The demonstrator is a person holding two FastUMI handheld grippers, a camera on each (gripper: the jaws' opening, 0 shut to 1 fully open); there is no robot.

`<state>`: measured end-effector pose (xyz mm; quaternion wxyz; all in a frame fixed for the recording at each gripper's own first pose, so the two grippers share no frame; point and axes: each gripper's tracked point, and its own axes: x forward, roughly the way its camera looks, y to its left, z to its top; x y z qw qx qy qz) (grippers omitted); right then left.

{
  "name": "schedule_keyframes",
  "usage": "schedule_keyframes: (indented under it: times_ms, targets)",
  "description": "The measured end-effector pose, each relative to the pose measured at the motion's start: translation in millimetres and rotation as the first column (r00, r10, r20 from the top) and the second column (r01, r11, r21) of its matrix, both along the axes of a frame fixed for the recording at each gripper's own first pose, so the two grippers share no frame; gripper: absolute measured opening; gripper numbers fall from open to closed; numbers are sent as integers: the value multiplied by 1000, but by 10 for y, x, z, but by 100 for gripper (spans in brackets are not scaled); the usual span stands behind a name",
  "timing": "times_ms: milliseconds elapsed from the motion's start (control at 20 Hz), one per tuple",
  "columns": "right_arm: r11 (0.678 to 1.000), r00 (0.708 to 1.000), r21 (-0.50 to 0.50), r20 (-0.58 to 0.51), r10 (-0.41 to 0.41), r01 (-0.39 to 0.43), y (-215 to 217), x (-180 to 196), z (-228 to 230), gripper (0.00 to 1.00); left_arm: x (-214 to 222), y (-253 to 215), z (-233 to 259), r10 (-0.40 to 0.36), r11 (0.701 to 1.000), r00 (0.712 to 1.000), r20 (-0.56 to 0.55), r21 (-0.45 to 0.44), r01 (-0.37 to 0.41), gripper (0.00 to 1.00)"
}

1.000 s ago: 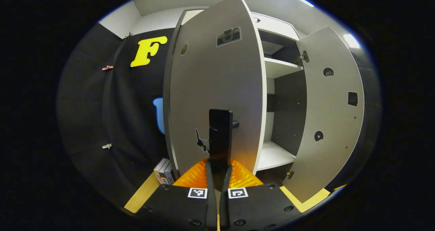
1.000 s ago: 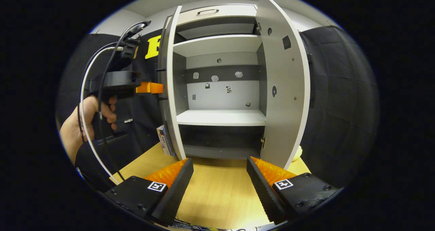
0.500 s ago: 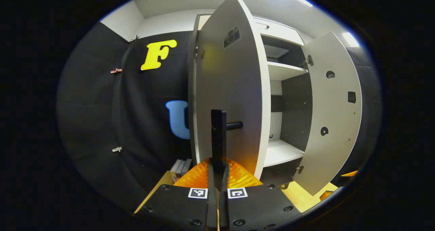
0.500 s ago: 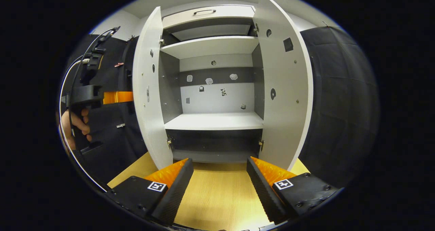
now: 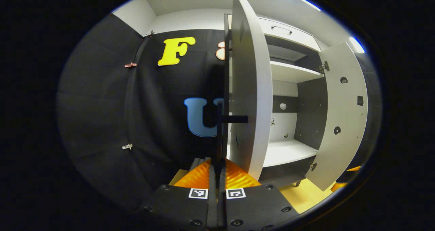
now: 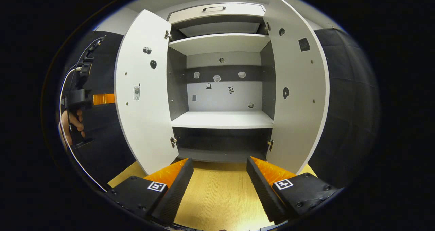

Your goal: Open the right door of the double-door shoe cabinet with the right hand, and open the left door with the left hand.

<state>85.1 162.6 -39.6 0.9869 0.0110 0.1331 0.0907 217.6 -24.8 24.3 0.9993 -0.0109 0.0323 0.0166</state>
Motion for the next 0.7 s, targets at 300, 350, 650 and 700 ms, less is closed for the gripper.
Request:
schedule_keyframes:
  times_ms: [300,350,650,700]
  targets:
    - [1000,999,-1,18,-30,30,-233,162,167,99,-625,60,-40,53,998,998,-18,40,-53,5]
    - [999,999,-6,20,-32,32,-312,198,176,99,-722,15,-16,68,997,998,-6,27,-68,5]
    - [1000,999,19,35,-15,15,-669,215,321,99,-992,-875,-28,41,999,998,53,-17,-40,20]
    - [1000,999,17,49,-14,13,-731,208,360,99,-981,-1056,-65,22,1000,999,46,5,-23,24]
